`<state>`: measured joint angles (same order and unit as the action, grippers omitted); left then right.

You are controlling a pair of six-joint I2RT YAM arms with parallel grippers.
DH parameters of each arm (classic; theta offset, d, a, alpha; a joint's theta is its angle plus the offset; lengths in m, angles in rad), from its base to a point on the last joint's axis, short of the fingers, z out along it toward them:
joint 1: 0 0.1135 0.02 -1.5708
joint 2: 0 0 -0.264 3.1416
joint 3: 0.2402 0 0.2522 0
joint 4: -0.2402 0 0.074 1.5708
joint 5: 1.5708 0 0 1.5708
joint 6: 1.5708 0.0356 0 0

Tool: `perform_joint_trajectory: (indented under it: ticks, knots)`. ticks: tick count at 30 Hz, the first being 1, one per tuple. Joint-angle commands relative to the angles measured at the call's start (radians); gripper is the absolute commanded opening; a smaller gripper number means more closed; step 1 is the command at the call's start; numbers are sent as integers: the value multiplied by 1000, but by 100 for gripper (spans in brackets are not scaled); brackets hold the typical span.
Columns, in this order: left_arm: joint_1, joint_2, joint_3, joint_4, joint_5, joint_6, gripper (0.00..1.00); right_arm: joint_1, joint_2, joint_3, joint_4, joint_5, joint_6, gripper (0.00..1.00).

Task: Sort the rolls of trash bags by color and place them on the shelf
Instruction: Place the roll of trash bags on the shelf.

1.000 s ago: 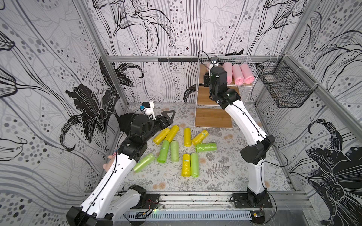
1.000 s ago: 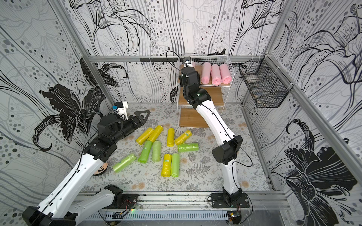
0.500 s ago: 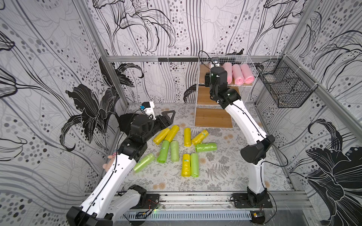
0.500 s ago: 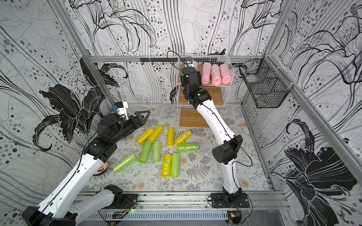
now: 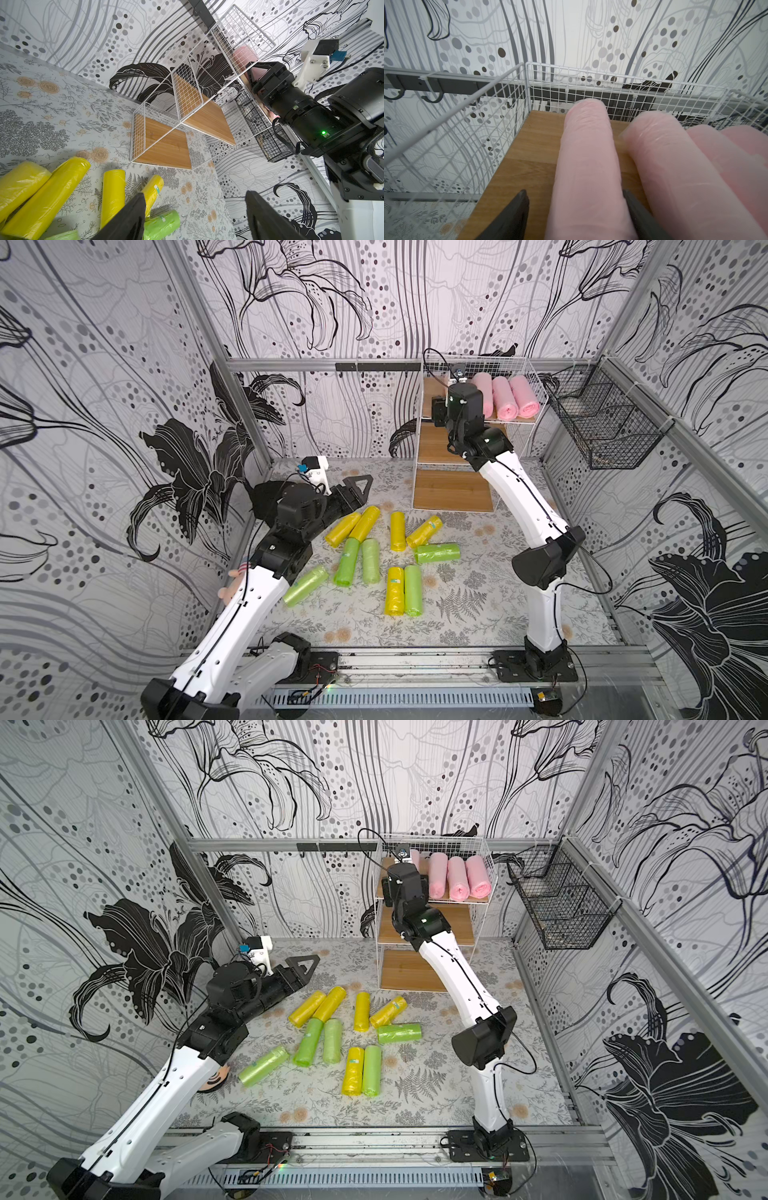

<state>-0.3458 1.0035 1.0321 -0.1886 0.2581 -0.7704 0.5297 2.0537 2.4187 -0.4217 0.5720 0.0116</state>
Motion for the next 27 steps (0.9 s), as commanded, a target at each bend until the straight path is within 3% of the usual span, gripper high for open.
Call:
perform_joint_trajectory:
  ticks: [1,14,19,23,27]
  knots:
    - [1,-7,-14,-4,13,23,81,1,-71,-16,1,-34,24,74]
    - [2,26,-46,-61,-1,60,83,0,-206,-61,-25,-131,38,77]
    - [-20,68,-49,-107,30,99,83,1,-323,-115,-145,-202,19,77]
    - [-70,126,-42,-145,15,128,83,3,-502,-299,-276,-287,46,78]
    - [-125,196,-29,-185,2,165,83,18,-708,-611,-332,-304,81,78]
